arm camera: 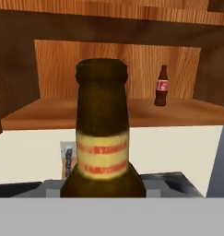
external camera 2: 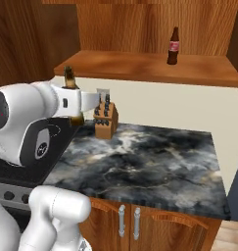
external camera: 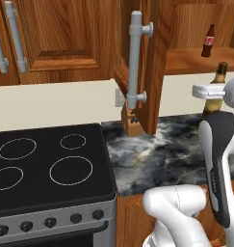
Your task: Pick the bottled drink, beer, bottled water from the counter and place them in the open cabinet.
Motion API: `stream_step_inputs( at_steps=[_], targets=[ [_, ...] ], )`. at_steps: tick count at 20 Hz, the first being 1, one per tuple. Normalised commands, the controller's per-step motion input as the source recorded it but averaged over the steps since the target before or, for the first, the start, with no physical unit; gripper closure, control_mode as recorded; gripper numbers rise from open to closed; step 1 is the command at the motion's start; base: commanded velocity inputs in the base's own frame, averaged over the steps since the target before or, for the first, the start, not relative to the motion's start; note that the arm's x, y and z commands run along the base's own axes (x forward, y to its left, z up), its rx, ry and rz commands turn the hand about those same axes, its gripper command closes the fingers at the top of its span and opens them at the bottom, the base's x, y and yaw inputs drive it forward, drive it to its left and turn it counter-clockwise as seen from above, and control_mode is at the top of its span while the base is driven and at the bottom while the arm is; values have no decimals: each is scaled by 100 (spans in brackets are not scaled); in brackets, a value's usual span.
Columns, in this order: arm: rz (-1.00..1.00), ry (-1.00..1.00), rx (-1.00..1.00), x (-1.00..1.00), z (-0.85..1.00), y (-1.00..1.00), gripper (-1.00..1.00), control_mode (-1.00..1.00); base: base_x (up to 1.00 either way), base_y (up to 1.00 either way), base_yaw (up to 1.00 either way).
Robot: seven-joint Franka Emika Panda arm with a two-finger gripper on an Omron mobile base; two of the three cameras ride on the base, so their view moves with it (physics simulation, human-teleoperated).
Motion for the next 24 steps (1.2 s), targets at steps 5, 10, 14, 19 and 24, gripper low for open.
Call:
stream_step_inputs(
  at_steps=[5,10,14,19,24],
  targets=[
    [-5,18,0,31,57,0,100,-100,0,0,0],
    [0,4,0,64,4,-11,100,-100,0,0,0],
    [0,0,0,76,0,-26,100,-100,0,0,0],
    [0,0,0,73,0,-26,100,-100,0,0,0],
    [0,0,0,66,-1,-20,100,-100,0,0,0]
  ],
)
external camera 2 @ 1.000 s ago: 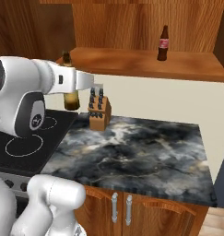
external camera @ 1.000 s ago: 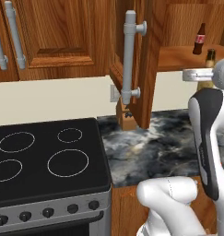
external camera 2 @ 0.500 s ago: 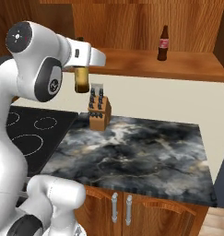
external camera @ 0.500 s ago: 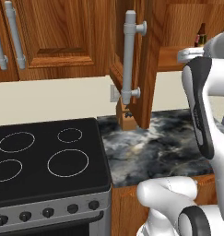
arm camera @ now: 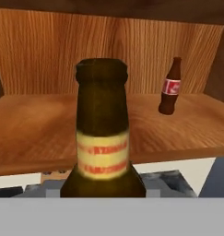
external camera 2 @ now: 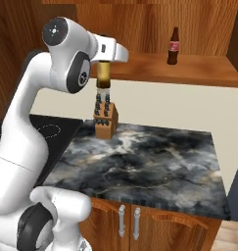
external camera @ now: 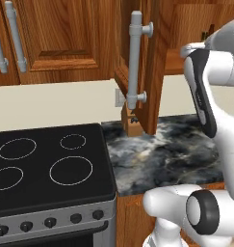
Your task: Pick the bottled drink, beer, bottled water from the counter and place them in the open cabinet.
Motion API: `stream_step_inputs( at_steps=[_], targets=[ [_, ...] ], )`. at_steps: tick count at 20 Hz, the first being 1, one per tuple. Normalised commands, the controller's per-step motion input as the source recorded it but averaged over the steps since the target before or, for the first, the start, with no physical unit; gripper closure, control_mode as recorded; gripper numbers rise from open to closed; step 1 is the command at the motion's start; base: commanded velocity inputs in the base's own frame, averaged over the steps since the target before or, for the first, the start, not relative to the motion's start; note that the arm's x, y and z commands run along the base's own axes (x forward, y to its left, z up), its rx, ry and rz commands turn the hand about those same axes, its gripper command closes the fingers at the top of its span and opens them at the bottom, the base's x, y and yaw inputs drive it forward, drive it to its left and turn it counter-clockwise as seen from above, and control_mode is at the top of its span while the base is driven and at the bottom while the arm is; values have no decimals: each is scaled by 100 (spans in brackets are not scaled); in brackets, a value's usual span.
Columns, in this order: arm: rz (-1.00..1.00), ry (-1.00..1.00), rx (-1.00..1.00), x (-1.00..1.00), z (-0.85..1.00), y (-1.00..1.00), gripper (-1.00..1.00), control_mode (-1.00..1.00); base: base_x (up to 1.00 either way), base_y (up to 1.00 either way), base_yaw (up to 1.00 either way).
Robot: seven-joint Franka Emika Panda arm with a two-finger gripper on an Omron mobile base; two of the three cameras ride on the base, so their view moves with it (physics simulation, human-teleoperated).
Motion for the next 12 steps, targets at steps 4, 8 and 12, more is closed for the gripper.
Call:
stream_step_inputs(
  at_steps=[4,8,12],
  targets=[
    [0,0,0,57,-10,-23,100,-100,0,0,0],
    [0,0,0,62,-18,-21,100,-100,0,0,0],
    [0,-1,0,60,-9,-23,100,-100,0,0,0]
  ],
)
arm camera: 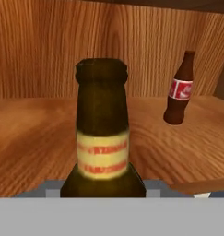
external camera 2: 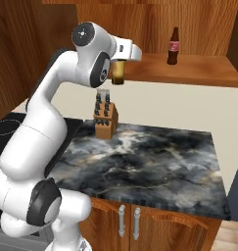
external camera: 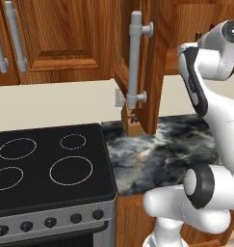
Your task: Pick the bottled drink, beer, bottled water from the counter and place them in the open cabinet.
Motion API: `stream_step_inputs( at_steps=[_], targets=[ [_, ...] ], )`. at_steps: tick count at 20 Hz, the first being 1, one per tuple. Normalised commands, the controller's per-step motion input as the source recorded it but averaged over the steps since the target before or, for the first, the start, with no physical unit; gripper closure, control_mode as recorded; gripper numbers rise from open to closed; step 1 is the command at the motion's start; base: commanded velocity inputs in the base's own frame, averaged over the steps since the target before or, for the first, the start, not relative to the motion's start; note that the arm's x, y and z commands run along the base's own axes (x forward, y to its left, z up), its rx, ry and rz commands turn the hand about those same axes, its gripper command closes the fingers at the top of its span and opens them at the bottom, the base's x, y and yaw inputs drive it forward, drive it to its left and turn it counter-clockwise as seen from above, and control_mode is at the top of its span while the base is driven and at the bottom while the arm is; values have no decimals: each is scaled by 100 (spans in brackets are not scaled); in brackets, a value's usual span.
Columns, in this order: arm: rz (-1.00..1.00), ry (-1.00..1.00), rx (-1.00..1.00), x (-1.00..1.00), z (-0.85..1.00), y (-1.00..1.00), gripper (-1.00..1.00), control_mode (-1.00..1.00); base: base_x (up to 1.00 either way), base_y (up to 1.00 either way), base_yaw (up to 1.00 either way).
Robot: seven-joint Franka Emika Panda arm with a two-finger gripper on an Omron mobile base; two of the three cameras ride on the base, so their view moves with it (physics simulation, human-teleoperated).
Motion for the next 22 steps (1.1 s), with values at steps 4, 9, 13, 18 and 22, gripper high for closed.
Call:
stream_step_inputs(
  at_steps=[4,9,13,18,22],
  targets=[
    [0,-17,0,21,0,-20,100,-100,0,0,0],
    [0,-22,0,1,0,-13,100,-100,0,0,0],
    [0,-9,0,40,-2,-3,100,-100,0,0,0],
    [0,1,0,64,-1,0,100,-100,0,0,0],
    [0,7,0,58,0,0,100,-100,0,0,0]
  ],
)
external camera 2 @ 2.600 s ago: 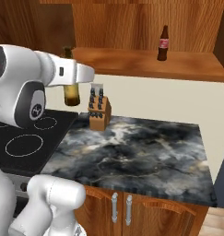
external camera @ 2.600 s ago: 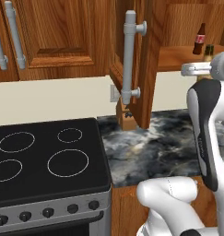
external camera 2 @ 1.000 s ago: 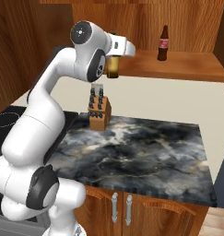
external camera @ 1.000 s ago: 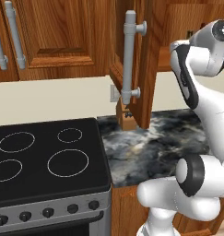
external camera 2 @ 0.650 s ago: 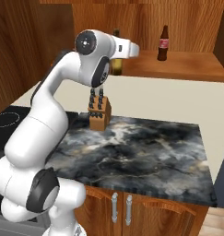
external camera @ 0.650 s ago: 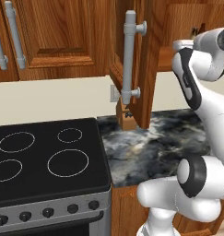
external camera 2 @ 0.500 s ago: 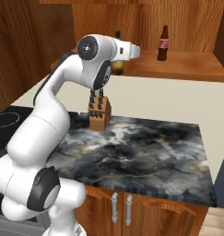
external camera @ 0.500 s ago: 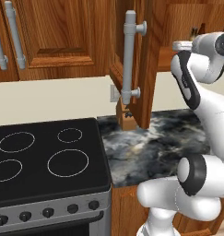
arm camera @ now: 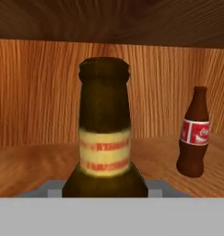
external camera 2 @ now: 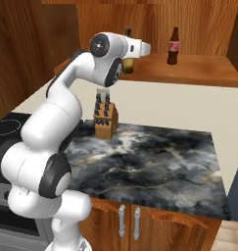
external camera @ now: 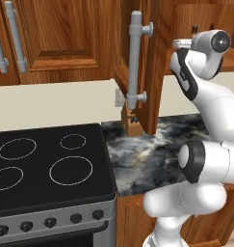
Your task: Pick the bottled drink, beer, bottled water from the counter and place them in the open cabinet.
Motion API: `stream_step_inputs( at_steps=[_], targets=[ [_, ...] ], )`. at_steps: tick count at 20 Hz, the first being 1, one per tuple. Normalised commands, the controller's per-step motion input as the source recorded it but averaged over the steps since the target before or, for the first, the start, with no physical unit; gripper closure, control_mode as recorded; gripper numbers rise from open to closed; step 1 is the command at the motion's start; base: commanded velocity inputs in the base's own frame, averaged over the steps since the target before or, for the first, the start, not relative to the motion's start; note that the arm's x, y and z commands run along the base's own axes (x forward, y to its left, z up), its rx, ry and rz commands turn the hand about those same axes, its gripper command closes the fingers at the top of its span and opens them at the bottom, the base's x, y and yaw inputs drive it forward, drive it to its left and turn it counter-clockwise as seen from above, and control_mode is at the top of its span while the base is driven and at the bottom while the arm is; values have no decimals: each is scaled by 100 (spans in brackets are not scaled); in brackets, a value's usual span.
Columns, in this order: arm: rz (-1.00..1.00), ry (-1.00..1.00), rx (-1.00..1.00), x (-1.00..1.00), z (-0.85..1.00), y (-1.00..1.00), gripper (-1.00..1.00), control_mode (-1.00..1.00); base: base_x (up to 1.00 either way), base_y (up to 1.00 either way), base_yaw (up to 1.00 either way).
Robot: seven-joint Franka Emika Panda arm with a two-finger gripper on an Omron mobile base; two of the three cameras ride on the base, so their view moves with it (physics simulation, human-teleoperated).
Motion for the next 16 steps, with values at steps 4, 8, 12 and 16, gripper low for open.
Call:
stream_step_inputs(
  at_steps=[4,8,12,16],
  targets=[
    [0,0,0,55,0,0,100,-100,0,0,0],
    [0,0,0,55,0,0,100,-100,0,0,0],
    [0,0,0,52,0,0,100,-100,0,0,0],
    [0,0,0,48,-1,0,100,-100,0,0,0]
  ],
)
